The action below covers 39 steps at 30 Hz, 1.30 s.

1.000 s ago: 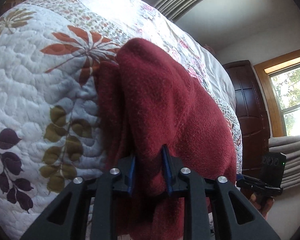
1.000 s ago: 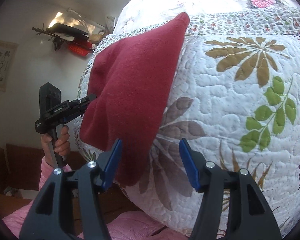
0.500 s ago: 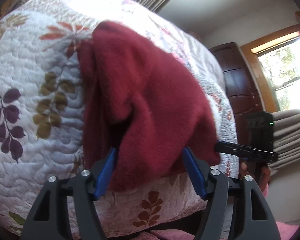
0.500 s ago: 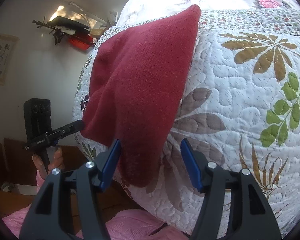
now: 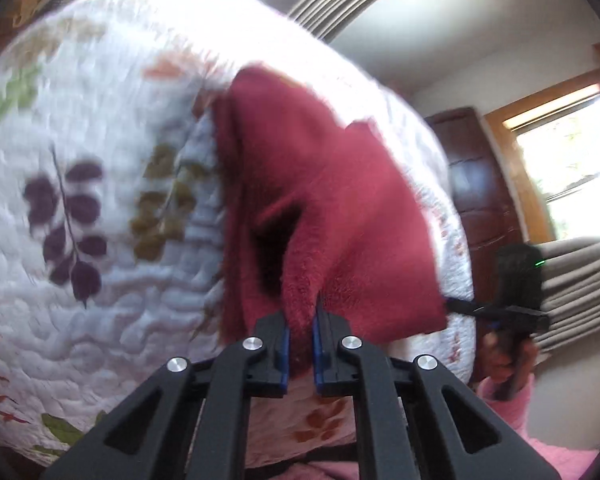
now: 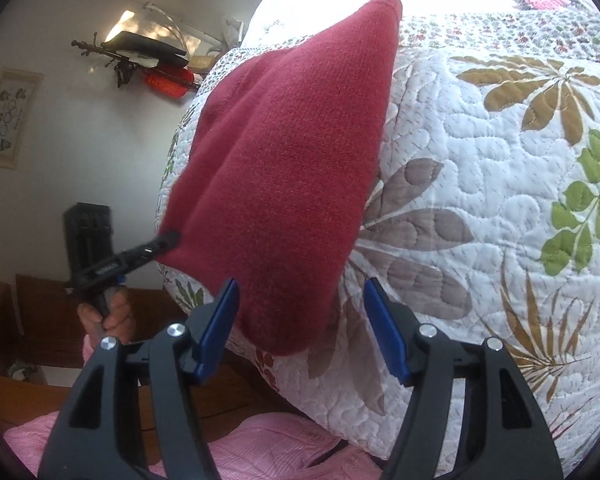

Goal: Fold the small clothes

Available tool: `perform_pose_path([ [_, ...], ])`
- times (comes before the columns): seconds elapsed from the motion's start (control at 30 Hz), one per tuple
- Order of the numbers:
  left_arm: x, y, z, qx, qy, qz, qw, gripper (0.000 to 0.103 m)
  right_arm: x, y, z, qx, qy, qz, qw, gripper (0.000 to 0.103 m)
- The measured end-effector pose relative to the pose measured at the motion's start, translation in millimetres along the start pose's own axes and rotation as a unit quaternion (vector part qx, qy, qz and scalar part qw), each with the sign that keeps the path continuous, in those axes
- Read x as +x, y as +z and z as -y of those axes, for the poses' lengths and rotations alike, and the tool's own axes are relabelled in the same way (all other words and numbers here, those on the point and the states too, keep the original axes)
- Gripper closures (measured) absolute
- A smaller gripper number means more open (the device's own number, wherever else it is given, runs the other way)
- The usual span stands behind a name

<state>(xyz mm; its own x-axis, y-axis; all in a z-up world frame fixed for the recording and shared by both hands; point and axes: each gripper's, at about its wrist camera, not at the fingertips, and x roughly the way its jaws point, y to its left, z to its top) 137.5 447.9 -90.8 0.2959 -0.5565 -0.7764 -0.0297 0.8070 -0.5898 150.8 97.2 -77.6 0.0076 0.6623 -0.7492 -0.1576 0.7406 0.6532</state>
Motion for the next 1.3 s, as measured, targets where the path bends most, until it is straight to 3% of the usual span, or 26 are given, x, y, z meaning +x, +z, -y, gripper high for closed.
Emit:
perform_pose_path([
  [0.1,18.7,5.2,-6.4,0.012,0.038,-0.008,0.9992,0.094,14.5,1.3,0.2,0.007,-0.012,-0.016,1.000,0.039],
  [0.2,23.0,9.3,-0.5,0.027,0.054,-0.005,0.9982,0.094,25.4,-4.6,2.9,0.018,0.004,-0.033,0.999,0.071],
  [0.23,22.1,9.6,2.4,0.036,0.059,-0.004,0.9976,0.093,24.9,-7.8,3.6,0.016,0.001,-0.029,0.999,0.077],
  [0.4,33.5,4.4,8.5,0.061,0.078,-0.011,0.9950,0.089,37.3,-19.7,8.2,0.011,-0.046,-0.034,0.998,0.081],
  [0.57,55.2,1.9,14.3,0.052,0.076,-0.013,0.9957,0.089,44.4,-14.5,4.6,0.000,-0.063,-0.041,0.997,0.077],
  [0.7,42.8,-5.3,3.5,0.047,0.062,-0.019,0.9968,0.085,28.7,-9.9,-8.9,-0.025,-0.073,-0.032,0.996,0.059],
  [0.73,37.0,-4.2,4.4,0.045,0.052,-0.021,0.9974,0.081,20.4,-9.6,-12.6,-0.036,-0.082,-0.022,0.996,0.051],
  [0.83,9.7,-1.4,0.4,0.050,0.050,0.000,0.9975,0.047,-9.7,0.8,-23.4,-0.068,-0.108,0.019,0.992,0.033],
  [1.0,-22.2,38.6,-10.0,0.036,0.034,0.054,0.9973,0.045,-24.0,28.3,-22.0,-0.059,-0.117,0.047,0.990,0.032],
  [1.2,26.8,110.3,-5.4,0.029,0.041,0.032,0.9982,0.044,-5.0,56.5,-16.7,-0.045,-0.130,0.048,0.989,0.032],
  [1.3,46.6,129.2,4.1,0.016,0.026,0.024,0.9992,0.057,8.2,55.0,-17.9,-0.043,-0.129,0.041,0.990,0.032],
])
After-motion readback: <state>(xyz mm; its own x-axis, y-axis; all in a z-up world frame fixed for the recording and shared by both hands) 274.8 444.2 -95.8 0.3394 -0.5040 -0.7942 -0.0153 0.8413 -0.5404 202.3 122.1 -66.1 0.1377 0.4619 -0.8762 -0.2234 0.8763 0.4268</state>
